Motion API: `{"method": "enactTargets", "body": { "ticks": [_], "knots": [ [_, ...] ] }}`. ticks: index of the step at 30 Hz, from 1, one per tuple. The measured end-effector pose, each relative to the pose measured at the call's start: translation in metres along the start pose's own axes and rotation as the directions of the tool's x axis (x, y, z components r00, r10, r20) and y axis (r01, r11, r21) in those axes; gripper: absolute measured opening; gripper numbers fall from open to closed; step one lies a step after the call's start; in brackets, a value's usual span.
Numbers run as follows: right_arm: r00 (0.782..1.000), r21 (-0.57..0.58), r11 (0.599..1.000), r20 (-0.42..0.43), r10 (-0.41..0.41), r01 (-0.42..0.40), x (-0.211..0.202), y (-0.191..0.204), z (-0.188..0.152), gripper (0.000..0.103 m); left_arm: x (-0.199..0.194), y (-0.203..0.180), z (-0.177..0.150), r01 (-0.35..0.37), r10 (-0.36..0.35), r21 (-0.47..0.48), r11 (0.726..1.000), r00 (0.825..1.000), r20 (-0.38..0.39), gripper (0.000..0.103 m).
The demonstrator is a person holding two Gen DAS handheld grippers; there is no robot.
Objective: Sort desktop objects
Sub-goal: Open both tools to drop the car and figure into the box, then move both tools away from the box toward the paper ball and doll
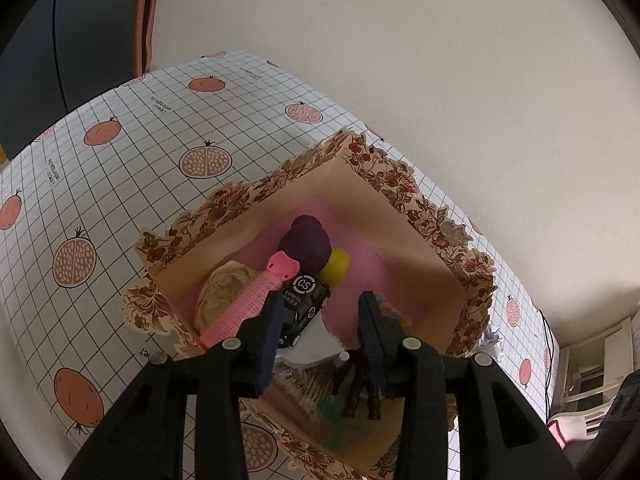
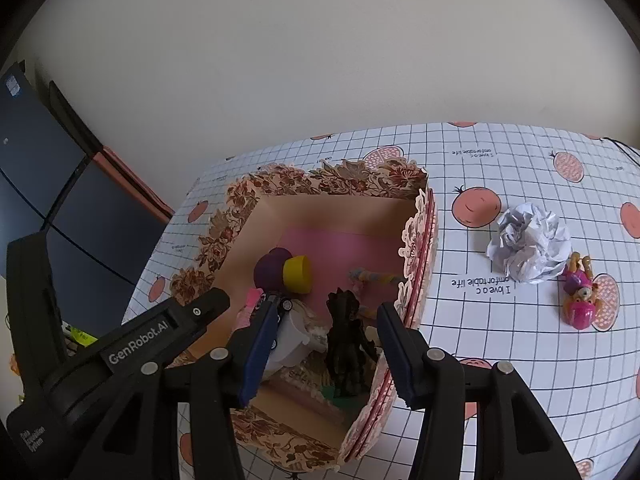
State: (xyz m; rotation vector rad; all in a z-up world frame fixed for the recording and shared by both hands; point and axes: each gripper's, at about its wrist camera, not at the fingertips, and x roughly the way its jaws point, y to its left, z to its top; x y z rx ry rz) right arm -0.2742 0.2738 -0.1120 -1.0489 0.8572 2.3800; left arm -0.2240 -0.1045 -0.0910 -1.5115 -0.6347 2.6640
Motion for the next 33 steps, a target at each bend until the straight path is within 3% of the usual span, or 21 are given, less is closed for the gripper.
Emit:
{"method": "enactTargets", "body": {
  "ticks": [8,17,20,23,33],
  "knots": [
    [1.000,-0.018,1.000,0.012,-0.007,0.008,-0.010,-0.001,-0.001,0.055,-0.004,-0.001,0.000,0.000,0.000,-0.002,1.000,1.000,0.007,0.042],
    [0.995,-0.020,0.999,0.093,-0.036,0.038,-0.047,-0.018,0.011,0.055,-0.007,-0.015,-0.001,-0.015,0.015,0.030,0.999,1.000,0.018,0.053],
    [0.992,0.009,0.998,0.107,-0.063,0.063,-0.061,-0.035,0.012,0.055,-0.007,-0.020,-0.001,-0.007,0.007,0.029,1.000,1.000,0.013,0.053],
    [0.987,0.047,0.996,0.138,-0.076,0.070,-0.081,-0.060,0.015,0.055,-0.010,-0.034,-0.006,-0.047,0.045,0.053,0.997,0.999,0.029,0.053],
    [0.964,0.182,0.973,0.200,-0.176,0.140,-0.132,-0.135,0.021,0.055,-0.017,-0.102,-0.034,-0.004,-0.001,0.178,0.984,0.999,0.032,0.054]
  ]
}}
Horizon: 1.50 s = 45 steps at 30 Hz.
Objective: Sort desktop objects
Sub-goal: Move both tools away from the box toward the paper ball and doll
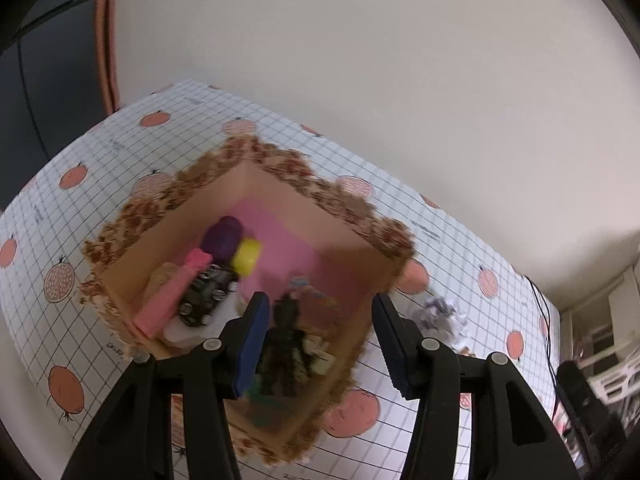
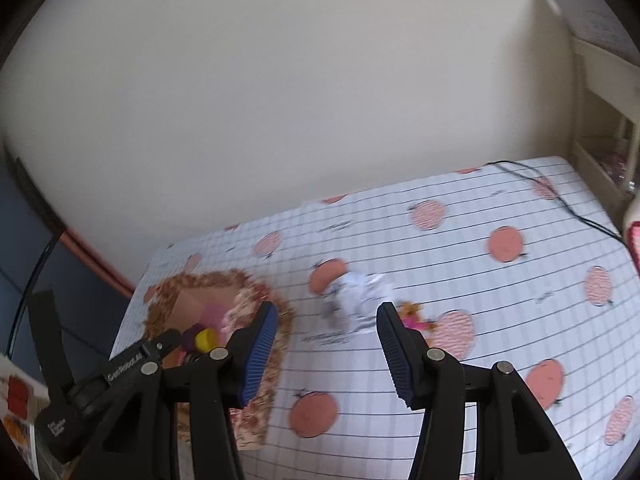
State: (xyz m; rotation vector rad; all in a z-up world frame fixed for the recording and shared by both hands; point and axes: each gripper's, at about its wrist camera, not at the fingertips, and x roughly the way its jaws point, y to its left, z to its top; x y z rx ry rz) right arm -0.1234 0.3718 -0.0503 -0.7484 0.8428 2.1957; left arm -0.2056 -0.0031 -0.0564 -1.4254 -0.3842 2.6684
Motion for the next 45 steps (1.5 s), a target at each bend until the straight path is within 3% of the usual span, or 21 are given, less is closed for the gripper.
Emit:
{"method": "enactTargets", "body": {
  "ticks": [17,21,45],
  "knots": [
    [0.998,0.103,0.992,-0.011,-0.067,0.068,-0.027,-0.076,0.012,0.055,-0.006,-0.101,-0.036,0.029,-0.026,0.177,0.984,1.000,-0.015,0.055],
    [0.997,0.136,0.987,-0.024,-0.079,0.082,-0.031,-0.092,0.012,0.055,-0.006,-0.122,-0.046,0.038,-0.034,0.225,0.974,0.999,-0.022,0.060],
    [0.985,0.216,0.963,-0.091,-0.147,0.164,-0.031,-0.156,0.010,0.061,0.005,-0.188,-0.083,0.039,-0.024,0.315,0.948,0.998,-0.054,0.061]
  ]
}}
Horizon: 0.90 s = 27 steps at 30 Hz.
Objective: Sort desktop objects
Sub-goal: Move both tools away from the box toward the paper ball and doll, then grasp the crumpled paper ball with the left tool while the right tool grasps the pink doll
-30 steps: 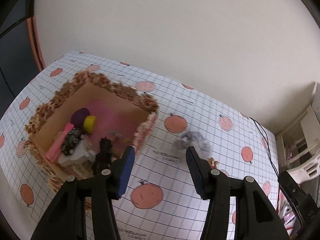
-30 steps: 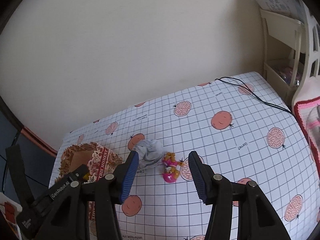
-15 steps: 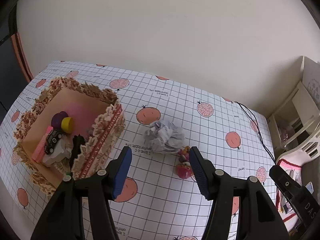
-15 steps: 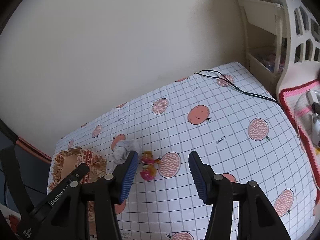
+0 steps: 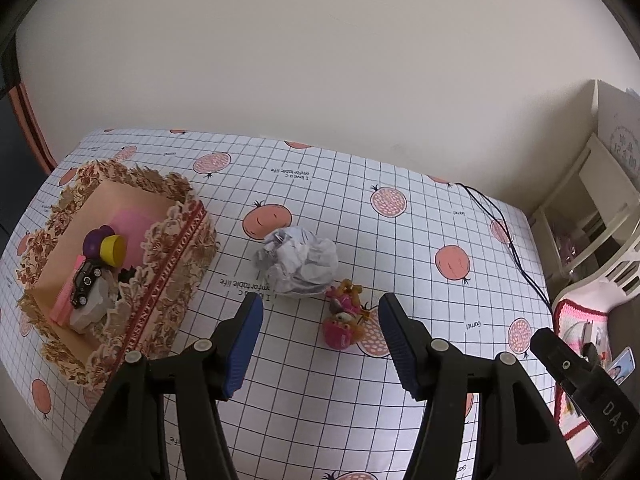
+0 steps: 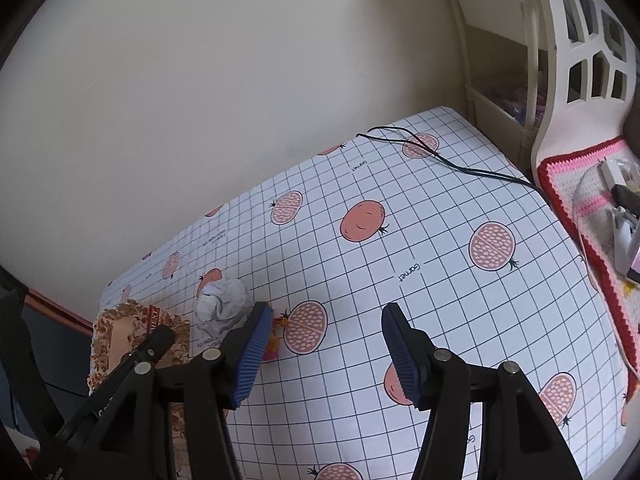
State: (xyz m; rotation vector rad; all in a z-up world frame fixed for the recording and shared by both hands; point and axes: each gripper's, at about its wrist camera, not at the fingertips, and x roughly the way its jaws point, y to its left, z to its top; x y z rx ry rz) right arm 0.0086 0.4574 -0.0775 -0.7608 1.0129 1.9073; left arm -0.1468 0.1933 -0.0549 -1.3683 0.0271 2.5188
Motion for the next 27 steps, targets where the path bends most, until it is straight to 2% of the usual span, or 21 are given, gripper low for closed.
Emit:
{"method": "enactTargets", "body": {
  "ticks": [14,27],
  "knots": [
    [0.999,0.034,0.999,-0.038,-0.018,0.019,0.036,-0.015,0.006,0.061,0.026,-0.018,0.007,0.021,-0.021,0.009,1.000,1.000,-0.023,0.061],
    [0.995,0.037,0.998,-0.082,-0.050,0.053,0.062,-0.011,0.002,0.061,0.067,-0.009,0.013,0.014,-0.015,-0.004,1.000,0.996,-0.090,0.061]
  ]
}}
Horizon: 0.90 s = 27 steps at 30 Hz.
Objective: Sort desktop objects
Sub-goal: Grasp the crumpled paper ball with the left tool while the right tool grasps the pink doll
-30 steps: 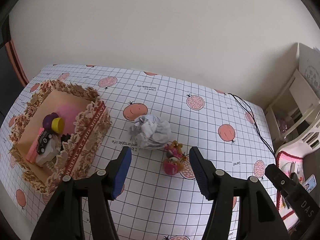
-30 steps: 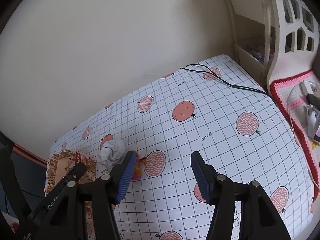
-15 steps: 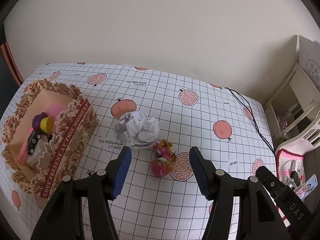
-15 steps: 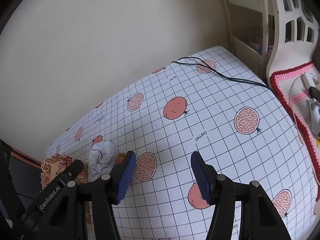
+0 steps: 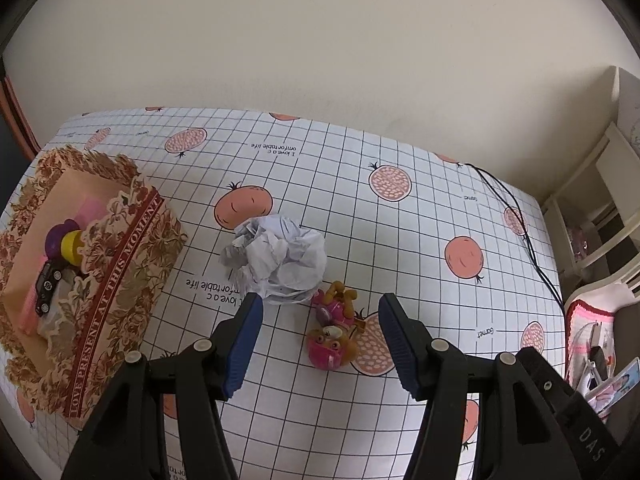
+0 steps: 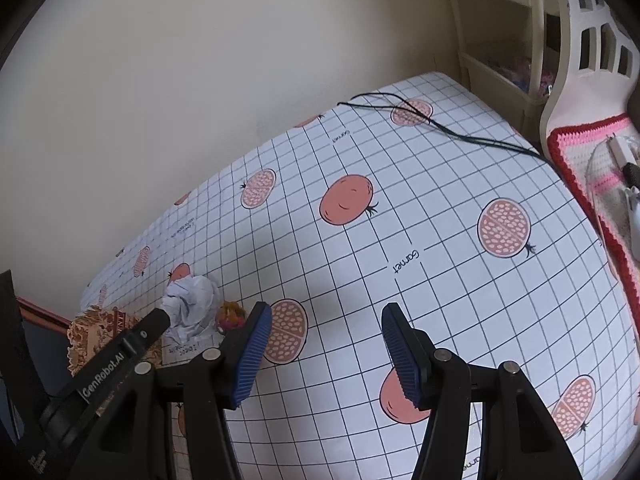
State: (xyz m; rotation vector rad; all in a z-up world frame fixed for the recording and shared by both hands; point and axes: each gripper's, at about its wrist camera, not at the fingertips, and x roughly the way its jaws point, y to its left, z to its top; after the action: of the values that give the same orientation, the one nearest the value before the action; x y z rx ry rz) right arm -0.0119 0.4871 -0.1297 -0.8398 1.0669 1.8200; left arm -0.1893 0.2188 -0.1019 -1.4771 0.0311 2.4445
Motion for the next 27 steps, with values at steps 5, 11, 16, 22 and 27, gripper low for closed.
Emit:
{"method": "enactTargets", "body": {
  "ticks": [5,11,16,22,27],
  "knots": [
    [0.999,0.007,0.999,-0.019,-0.033,0.033,0.012,0.001,-0.003,0.061,0.012,0.009,0.006,0.007,-0.007,-0.024,1.000,1.000,-0.012,0.061],
    [0.998,0.016,0.999,-0.041,-0.050,0.050,0.025,0.005,-0.005,0.061,0.030,0.031,0.009,0.025,-0.028,-0.063,0.998,0.998,-0.052,0.061],
    [0.998,-0.028,0.999,-0.057,-0.031,0.029,0.036,0.028,-0.010,0.061,0.040,0.051,0.011,0.012,-0.018,-0.098,0.995,0.998,-0.061,0.061],
    [0.996,-0.051,0.999,-0.088,0.008,-0.013,0.052,0.051,-0.018,0.066,0.050,0.071,0.018,0.053,-0.061,-0.149,0.987,0.997,-0.054,0.061],
    [0.994,-0.079,0.997,-0.107,0.008,-0.017,0.066,0.064,-0.026,0.067,0.061,0.080,0.023,0.102,-0.112,-0.181,0.978,0.993,-0.045,0.068]
  ]
}}
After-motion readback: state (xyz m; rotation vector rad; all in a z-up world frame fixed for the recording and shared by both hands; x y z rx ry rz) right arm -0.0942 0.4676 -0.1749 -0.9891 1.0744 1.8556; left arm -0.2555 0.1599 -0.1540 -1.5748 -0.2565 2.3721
